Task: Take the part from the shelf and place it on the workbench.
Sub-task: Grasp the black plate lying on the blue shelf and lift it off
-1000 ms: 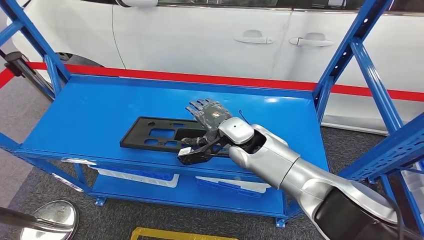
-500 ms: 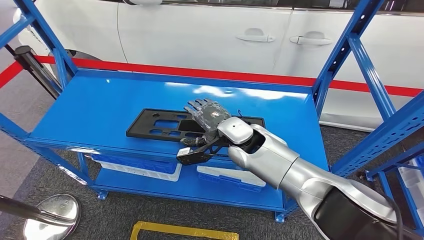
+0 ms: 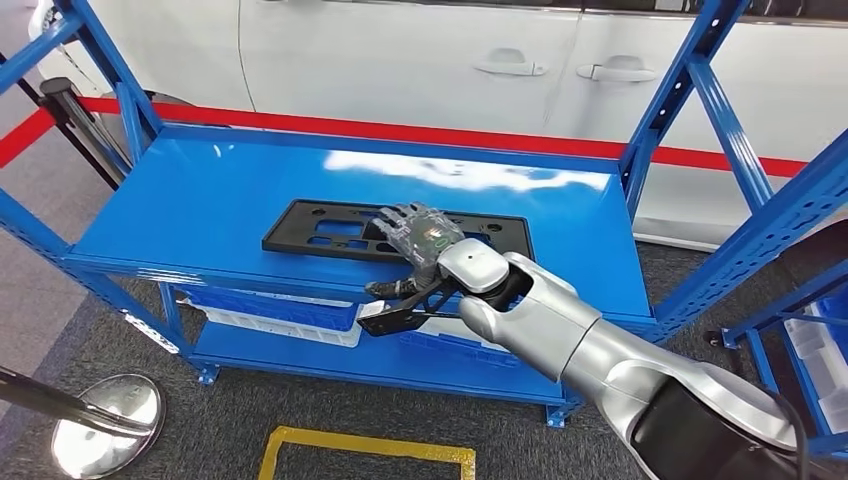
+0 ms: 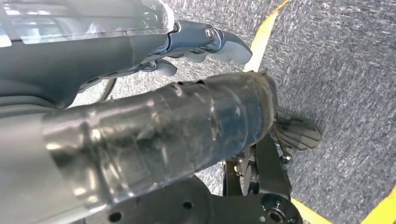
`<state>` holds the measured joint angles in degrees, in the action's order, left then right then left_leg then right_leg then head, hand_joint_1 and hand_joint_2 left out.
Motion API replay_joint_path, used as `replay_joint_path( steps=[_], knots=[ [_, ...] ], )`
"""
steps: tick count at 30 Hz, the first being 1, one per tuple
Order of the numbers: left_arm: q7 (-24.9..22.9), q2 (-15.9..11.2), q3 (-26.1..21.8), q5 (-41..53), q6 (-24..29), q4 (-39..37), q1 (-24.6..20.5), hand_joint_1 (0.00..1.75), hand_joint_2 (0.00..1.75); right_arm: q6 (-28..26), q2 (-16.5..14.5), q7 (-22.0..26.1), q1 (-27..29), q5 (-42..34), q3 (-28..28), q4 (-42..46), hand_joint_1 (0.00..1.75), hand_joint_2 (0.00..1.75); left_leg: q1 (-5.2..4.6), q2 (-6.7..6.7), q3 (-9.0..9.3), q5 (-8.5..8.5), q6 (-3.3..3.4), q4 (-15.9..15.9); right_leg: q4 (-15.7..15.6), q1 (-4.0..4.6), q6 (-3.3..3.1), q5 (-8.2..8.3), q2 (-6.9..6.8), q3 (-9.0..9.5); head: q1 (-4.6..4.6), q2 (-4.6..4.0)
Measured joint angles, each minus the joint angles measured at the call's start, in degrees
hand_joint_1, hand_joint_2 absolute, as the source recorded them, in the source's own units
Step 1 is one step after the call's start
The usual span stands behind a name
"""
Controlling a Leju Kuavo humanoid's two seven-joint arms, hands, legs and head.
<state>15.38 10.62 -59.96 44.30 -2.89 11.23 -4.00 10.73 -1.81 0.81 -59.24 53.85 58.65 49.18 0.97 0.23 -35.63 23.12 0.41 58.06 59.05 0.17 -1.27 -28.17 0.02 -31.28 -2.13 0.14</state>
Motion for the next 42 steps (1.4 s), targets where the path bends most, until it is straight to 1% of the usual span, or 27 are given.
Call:
replay_joint_path(
  steps=[2, 3, 4, 6, 7, 8, 9, 10, 12, 14, 16, 18, 20, 22, 23, 24, 25, 27, 28, 29, 32, 34, 37, 38, 39, 40, 42],
  knots=[
    [0.0, 0.0, 0.0, 0.0, 0.0, 0.0, 0.0, 0.0, 0.0, 0.0, 0.0, 0.0, 0.0, 0.0, 0.0, 0.0, 0.0, 0.0, 0.03, -0.03, -0.31, 0.18, -0.67, 0.3, -0.8, -0.36, -0.73, 0.59, -0.09, -0.01, 0.01, -0.01],
    [0.0, 0.0, -0.1, 0.0, 0.0, 0.0, 0.0, 0.0, 0.0, 0.0, 0.0, 0.0, 0.0, 0.0, 0.0, 0.0, 0.0, 0.0, 0.03, -0.06, -0.84, 1.14, -0.92, 1.4, -1.1, -0.56, -1.11, 0.99, -0.16, -0.07, -0.02, -0.01],
    [0.0, -0.1, -0.1, 0.0, 0.0, 0.0, 0.0, 0.0, 0.0, 0.0, 0.0, 0.0, 0.0, 0.0, 0.0, 0.0, 0.0, 0.0, 0.06, -0.09, -1.79, 2.76, -1.11, 3.6, -1.4, -0.75, -1.41, 1.33, -0.24, -0.17, -0.05, -0.01],
    [0.0, -0.1, -0.2, 0.0, 0.0, 0.0, 0.0, 0.0, 0.0, 0.0, 0.0, 0.0, 0.2, 0.0, 0.3, 0.0, 0.0, 0.0, 0.16, -0.12, -4.58, 6.87, -1.49, 10.6, -1.3, -0.65, -1.7, 1.6, -0.32, -0.64, -0.09, -0.01],
    [0.0, -0.1, -0.2, 0.0, -0.1, 0.0, 0.1, 0.0, 0.0, 0.0, 0.0, 0.0, 0.4, 0.0, 0.5, 0.0, 0.0, 0.0, 0.22, -0.11, -5.77, 8.17, -1.7, 13.9, -1.2, -0.6, -1.71, 1.68, -0.34, -0.87, -0.08, -0.01],
    [0.0, -0.1, -0.3, 0.0, -0.1, 0.0, 0.1, 0.0, 0.0, 0.0, 0.0, 0.0, 0.5, 0.0, 0.7, 0.0, 0.0, 0.0, 0.28, -0.11, -6.25, 8.5, -1.87, 15.6, -1.1, -0.57, -1.69, 1.74, -0.35, -1.07, -0.08, -0.01],
    [0.0, -0.1, -0.3, 0.1, -0.1, 0.0, 0.1, 0.0, 0.0, 0.0, 0.0, 0.0, 0.6, 0.0, 0.9, 0.0, 0.0, 0.0, 0.34, -0.09, -5.67, 7.7, -1.98, 15.2, -0.8, -0.58, -1.62, 1.75, -0.35, -1.25, -0.08, 0.0],
    [0.0, -0.2, -0.4, 0.1, -0.1, 0.0, 0.1, 0.0, 0.0, 0.0, 0.0, 0.0, 0.7, 0.0, 1.1, 0.0, 0.0, 0.0, 0.42, -0.07, -4.03, 6.01, -2.04, 12.6, -0.5, -0.63, -1.51, 1.68, -0.34, -1.4, -0.08, 0.0],
    [0.0, -0.2, -0.4, 0.3, -0.1, 0.0, 0.1, 0.0, 0.0, 0.0, 0.0, 0.0, 0.7, 0.1, 1.3, -0.1, 0.0, 0.0, 0.43, -0.07, 0.2, 3.3, -1.96, 5.1, 0.1, -0.64, -1.1, 1.4, -0.31, -1.76, -0.09, -0.01],
    [0.0, -0.2, -0.4, 0.5, -0.2, 0.0, 0.1, 0.0, 0.0, 0.0, -0.1, -0.2, 0.6, 0.4, 1.5, -0.2, 0.0, 0.0, 0.21, -0.2, 2.16, 2.76, -1.44, 1.3, 0.5, -0.46, -0.62, 1.32, -0.26, -2.11, -0.07, 0.0],
    [0.0, -0.2, -0.4, 0.7, -0.2, 0.0, 0.1, 0.0, 0.0, 0.2, -0.1, -0.3, 0.5, 0.8, 1.8, -0.4, 0.0, 0.0, 0.13, -0.3, 2.12, 2.77, -0.73, 1.0, 0.6, -0.31, -0.12, 1.45, -0.24, -2.23, -0.03, 0.01],
    [-0.1, -0.2, -0.4, 0.7, -0.2, 0.0, 0.0, 0.0, 0.0, 0.3, -0.1, -0.5, 0.3, 1.0, 1.9, -0.6, 0.0, 0.0, 0.33, -0.24, 2.13, 2.59, 0.08, 0.5, 1.5, -0.41, 0.46, 0.6, -0.16, -2.65, -0.01, 0.0],
    [-0.1, -0.2, -0.4, 0.7, -0.2, 0.0, 0.0, 0.0, 0.0, 0.3, -0.1, -0.6, 0.2, 1.0, 2.1, -0.8, 0.0, 0.0, 0.42, -0.14, 2.04, 2.33, 0.81, 0.3, 6.3, -0.57, 0.93, -2.34, -0.07, -4.82, 0.02, 0.0],
    [-0.2, -0.2, -0.5, 0.7, -0.2, 0.0, 0.1, 0.0, 0.0, 0.4, -0.1, -0.8, 0.2, 1.1, 2.3, -1.1, 0.0, 0.0, 0.31, -0.14, 1.83, 2.25, 1.07, 0.3, 13.7, -0.59, 1.21, -5.54, -0.06, -8.37, 0.03, 0.0],
    [-0.3, -0.2, -0.5, 0.7, -0.2, 0.0, 0.1, 0.0, 0.0, 0.6, -0.1, -0.8, 0.2, 1.2, 2.5, -1.4, 0.0, 0.0, 0.26, -0.16, 1.76, 2.23, 1.1, 0.3, 15.9, -0.6, 1.24, -5.97, -0.06, -9.53, 0.03, 0.0],
    [-0.3, -0.2, -0.5, 0.8, -0.2, 0.0, 0.1, 0.0, 0.0, 0.7, -0.1, -0.9, 0.2, 1.3, 2.6, -1.6, 0.0, 0.0, 0.22, -0.2, 1.74, 2.21, 1.13, 0.3, 16.2, -0.59, 1.19, -5.27, -0.06, -9.74, 0.03, 0.0],
    [-0.4, -0.2, -0.5, 0.8, -0.2, 0.0, 0.1, 0.0, 0.0, 0.7, -0.1, -1.0, 0.1, 1.4, 2.7, -1.8, 0.0, 0.0, 0.19, -0.24, 1.78, 2.21, 1.12, 0.4, 14.1, -0.57, 1.02, -3.53, -0.07, -8.79, 0.03, 0.0],
    [-0.5, -0.1, -0.5, 0.9, -0.2, 0.0, 0.0, 0.0, 0.0, 1.0, -0.1, -1.1, -0.3, 1.5, 2.7, -2.0, 0.0, 0.0, 0.07, -0.3, 1.84, 2.26, 0.96, 0.5, 6.5, -0.41, 0.44, 0.46, -0.04, -5.19, 0.01, 0.0],
    [-0.5, -0.1, -0.5, 0.9, -0.2, 0.0, 0.0, 0.0, 0.0, 1.1, -0.2, -1.2, -0.7, 1.6, 2.7, -2.1, 0.0, 0.0, -0.02, -0.31, 1.76, 2.26, 0.8, 0.5, 3.3, -0.26, 0.18, 1.58, -0.03, -3.8, 0.01, 0.0],
    [-0.6, 0.0, -0.5, 0.9, -0.2, 0.0, 0.0, 0.0, 0.0, 1.3, -0.2, -1.2, -1.1, 1.6, 2.7, -2.3, 0.0, 0.0, -0.08, -0.31, 1.64, 2.21, 0.59, 0.6, 1.4, -0.1, 0.0, 1.98, 0.0, -3.09, -0.01, 0.0],
    [-0.8, 0.0, -0.5, 1.0, -0.3, 0.0, 0.0, 0.0, 0.0, 1.7, -0.4, -1.3, -1.9, 1.8, 2.8, -2.7, 0.0, 0.0, -0.1, -0.28, 1.38, 2.13, -0.22, 0.5, 0.5, -0.08, -0.43, 2.08, -0.01, -3.03, -0.02, 0.01],
    [-0.9, -0.1, -0.5, 1.0, -0.4, 0.0, 0.0, 0.0, 0.0, 1.8, -0.7, -1.3, -2.4, 1.8, 2.8, -2.9, 0.0, 0.0, -0.03, -0.28, 0.43, 3.71, -0.73, 2.6, -0.1, -0.44, -1.11, 2.48, -0.07, -2.82, -0.04, 0.0],
    [-1.1, -0.1, -0.8, 1.0, -0.4, 0.0, 0.0, 0.0, 0.0, 2.0, -1.1, -1.3, -2.7, 1.9, 2.9, -3.2, 0.0, 0.0, 0.16, -0.29, -4.26, 8.63, -1.35, 12.7, -0.4, -0.51, -1.62, 2.68, -0.16, -2.81, -0.08, -0.01],
    [-1.3, -0.1, -0.8, 1.0, -0.5, 0.0, 0.0, 0.0, 0.0, 2.1, -1.1, -1.3, -2.7, 2.0, 3.1, -3.3, 0.0, 0.0, 0.2, -0.28, -5.56, 9.33, -1.52, 15.4, -0.3, -0.48, -1.62, 2.68, -0.18, -2.84, -0.08, -0.01],
    [-1.4, -0.1, -0.9, 0.9, -0.6, 0.0, 0.0, 0.0, 0.0, 2.2, -1.2, -1.3, -2.7, 2.0, 3.2, -3.5, 0.0, 0.0, 0.23, -0.28, -5.98, 8.98, -1.63, 16.2, -0.2, -0.47, -1.6, 2.66, -0.17, -2.86, -0.08, -0.01],
    [-1.5, -0.2, -1.0, 0.9, -0.6, 0.0, 0.1, 0.0, 0.0, 2.2, -1.2, -1.3, -2.7, 2.0, 3.3, -3.6, 0.0, 0.0, 0.26, -0.27, -5.25, 7.57, -1.66, 14.6, -0.1, -0.49, -1.56, 2.63, -0.15, -2.87, -0.08, -0.01],
    [-1.6, -0.2, -1.2, 0.9, -0.7, 0.0, 0.1, 0.0, 0.0, 2.2, -1.2, -1.3, -2.7, 2.1, 3.3, -3.8, 0.0, 0.0, 0.32, -0.25, -1.51, 3.87, -1.52, 7.1, 0.2, -0.5, -1.3, 2.46, -0.06, -2.88, -0.08, 0.0]
  ],
)
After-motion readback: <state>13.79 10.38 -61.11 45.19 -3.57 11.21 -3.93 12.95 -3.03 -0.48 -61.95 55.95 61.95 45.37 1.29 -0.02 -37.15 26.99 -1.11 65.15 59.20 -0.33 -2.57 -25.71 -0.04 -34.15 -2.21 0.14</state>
